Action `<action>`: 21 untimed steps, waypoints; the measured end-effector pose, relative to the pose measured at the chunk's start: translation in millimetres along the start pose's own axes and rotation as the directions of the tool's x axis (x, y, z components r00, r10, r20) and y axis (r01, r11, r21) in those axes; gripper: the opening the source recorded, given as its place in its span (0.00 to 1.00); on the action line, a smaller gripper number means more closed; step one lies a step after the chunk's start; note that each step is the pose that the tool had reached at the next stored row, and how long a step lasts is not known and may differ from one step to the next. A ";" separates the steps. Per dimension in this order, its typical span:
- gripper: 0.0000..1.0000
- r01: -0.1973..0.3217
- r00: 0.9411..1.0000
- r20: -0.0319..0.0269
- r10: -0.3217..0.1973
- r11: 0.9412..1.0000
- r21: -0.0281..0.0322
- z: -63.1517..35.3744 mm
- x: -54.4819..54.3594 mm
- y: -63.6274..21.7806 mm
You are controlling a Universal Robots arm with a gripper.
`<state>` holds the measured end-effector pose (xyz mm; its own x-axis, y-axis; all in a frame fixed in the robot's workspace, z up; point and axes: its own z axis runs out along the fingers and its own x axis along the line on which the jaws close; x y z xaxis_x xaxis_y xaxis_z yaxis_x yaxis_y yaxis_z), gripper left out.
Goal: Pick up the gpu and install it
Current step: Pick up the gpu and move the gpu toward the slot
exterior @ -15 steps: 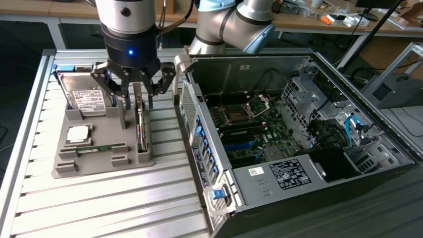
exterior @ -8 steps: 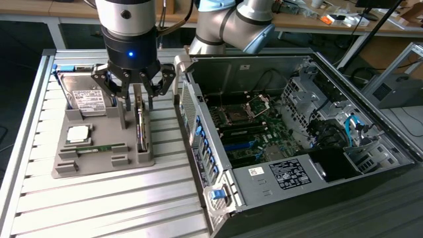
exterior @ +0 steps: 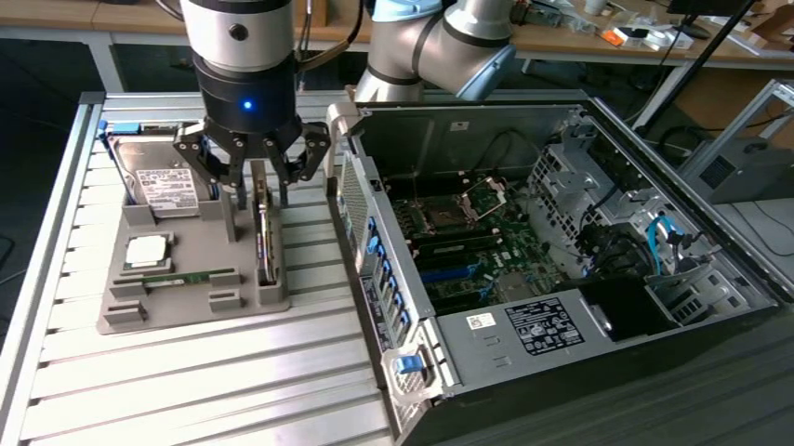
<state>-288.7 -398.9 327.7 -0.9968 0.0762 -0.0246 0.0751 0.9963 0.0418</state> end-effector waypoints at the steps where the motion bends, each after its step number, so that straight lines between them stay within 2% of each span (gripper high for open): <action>1: 0.48 0.000 1.000 0.000 0.000 1.000 0.000 0.7 -0.2 0.0; 21: 0.48 0.000 1.000 0.000 0.000 1.000 0.000 16.4 -0.2 -0.6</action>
<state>-288.1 -398.9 311.3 -0.9968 0.0762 -0.0247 0.0751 0.9963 0.0418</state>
